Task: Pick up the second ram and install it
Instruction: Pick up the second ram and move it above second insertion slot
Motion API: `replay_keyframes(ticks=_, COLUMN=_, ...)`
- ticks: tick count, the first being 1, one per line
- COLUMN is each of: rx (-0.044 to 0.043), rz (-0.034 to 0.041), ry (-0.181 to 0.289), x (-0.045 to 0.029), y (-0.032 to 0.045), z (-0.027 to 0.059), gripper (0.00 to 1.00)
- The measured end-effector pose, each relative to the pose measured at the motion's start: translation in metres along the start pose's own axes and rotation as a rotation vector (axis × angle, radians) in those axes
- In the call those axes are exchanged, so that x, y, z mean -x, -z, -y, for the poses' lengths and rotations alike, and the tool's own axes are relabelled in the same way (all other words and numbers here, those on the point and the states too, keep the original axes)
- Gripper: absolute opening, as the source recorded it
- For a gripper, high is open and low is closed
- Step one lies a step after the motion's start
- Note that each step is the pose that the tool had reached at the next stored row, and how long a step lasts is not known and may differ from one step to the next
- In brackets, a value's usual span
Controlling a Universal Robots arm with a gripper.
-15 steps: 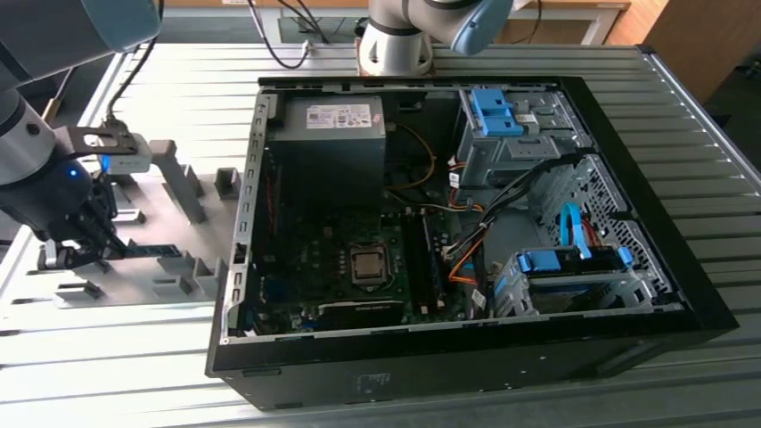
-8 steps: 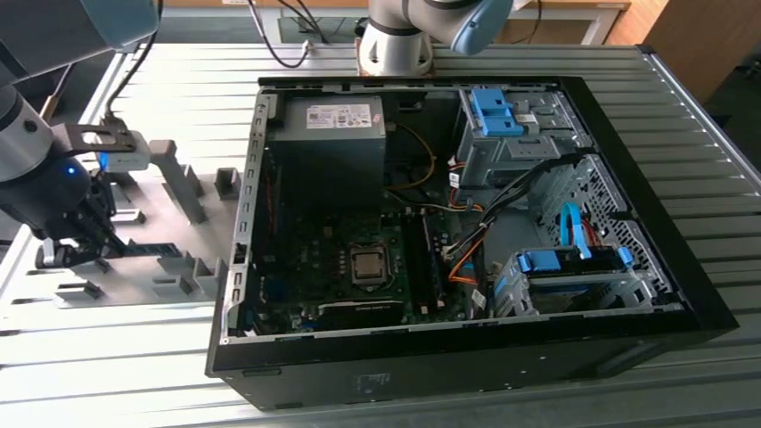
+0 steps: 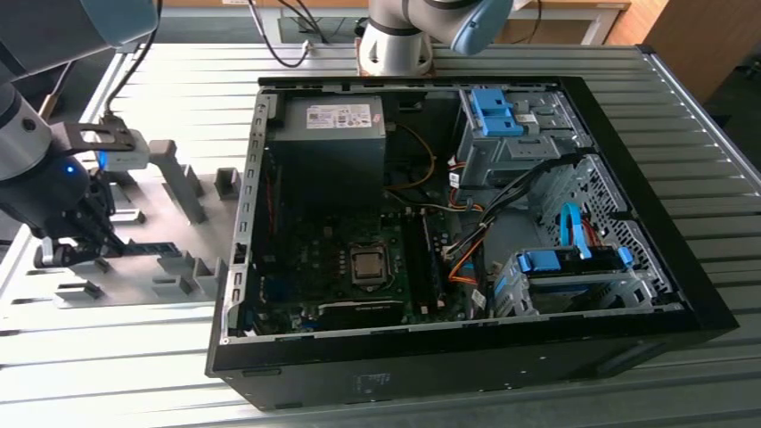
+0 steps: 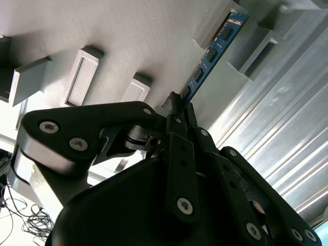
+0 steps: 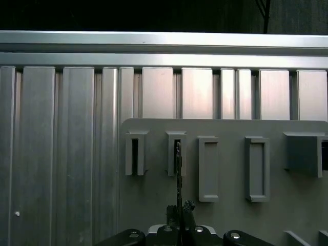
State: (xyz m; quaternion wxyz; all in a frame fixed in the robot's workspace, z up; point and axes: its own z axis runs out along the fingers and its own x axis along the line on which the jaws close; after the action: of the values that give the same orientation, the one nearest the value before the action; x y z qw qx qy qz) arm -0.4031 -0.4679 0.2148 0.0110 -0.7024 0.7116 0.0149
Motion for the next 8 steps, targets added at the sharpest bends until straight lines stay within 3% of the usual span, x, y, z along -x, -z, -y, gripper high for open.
replay_keyframes(ticks=8, rx=-0.0001, rz=0.0001, ry=0.0, x=0.0001, y=0.0027, z=0.0, gripper=0.14)
